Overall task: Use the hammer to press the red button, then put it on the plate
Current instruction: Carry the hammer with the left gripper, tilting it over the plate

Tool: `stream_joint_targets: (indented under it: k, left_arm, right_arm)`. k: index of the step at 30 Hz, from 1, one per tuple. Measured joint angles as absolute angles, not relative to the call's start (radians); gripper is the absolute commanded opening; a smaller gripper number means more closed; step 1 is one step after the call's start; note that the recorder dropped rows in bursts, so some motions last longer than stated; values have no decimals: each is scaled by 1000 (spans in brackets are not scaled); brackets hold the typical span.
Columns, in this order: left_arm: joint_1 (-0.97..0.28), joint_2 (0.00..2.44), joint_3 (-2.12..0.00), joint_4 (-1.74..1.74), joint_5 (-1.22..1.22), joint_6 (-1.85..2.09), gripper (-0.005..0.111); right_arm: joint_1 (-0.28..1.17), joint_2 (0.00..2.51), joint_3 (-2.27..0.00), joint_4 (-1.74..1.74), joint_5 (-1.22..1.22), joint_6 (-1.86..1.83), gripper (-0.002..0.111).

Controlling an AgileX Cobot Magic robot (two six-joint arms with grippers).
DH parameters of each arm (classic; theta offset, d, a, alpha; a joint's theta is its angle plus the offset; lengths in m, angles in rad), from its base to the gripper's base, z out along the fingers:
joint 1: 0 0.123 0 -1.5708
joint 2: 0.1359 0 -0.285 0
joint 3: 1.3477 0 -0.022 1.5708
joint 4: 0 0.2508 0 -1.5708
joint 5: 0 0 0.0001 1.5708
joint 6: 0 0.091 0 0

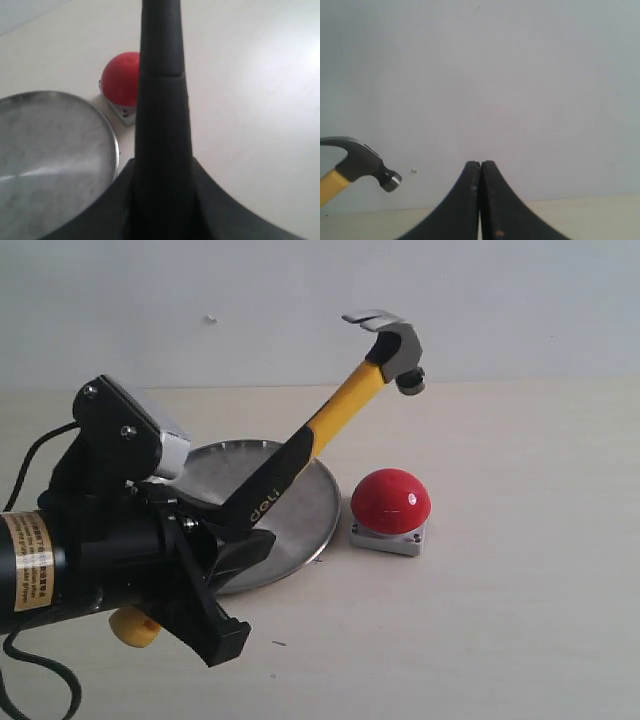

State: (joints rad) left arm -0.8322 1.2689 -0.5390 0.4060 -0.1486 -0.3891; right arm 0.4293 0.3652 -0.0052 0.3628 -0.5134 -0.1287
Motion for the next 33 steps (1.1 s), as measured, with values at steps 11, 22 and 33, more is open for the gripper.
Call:
stream_joint_targets:
  k: [11,22,33]
  left_arm:
    - [-835,1434,-542,250,-315,-263,0]
    - [-835,1710,-627,149,-312,-241,0]
    - [-835,1506,-630,149,-247,-239,0]
  right_arm:
    - [429,365,-5,364,-512,-129,0]
    - [429,365,-5,364,-512,-129,0]
    - [429,365,-5,364,-512,-129,0]
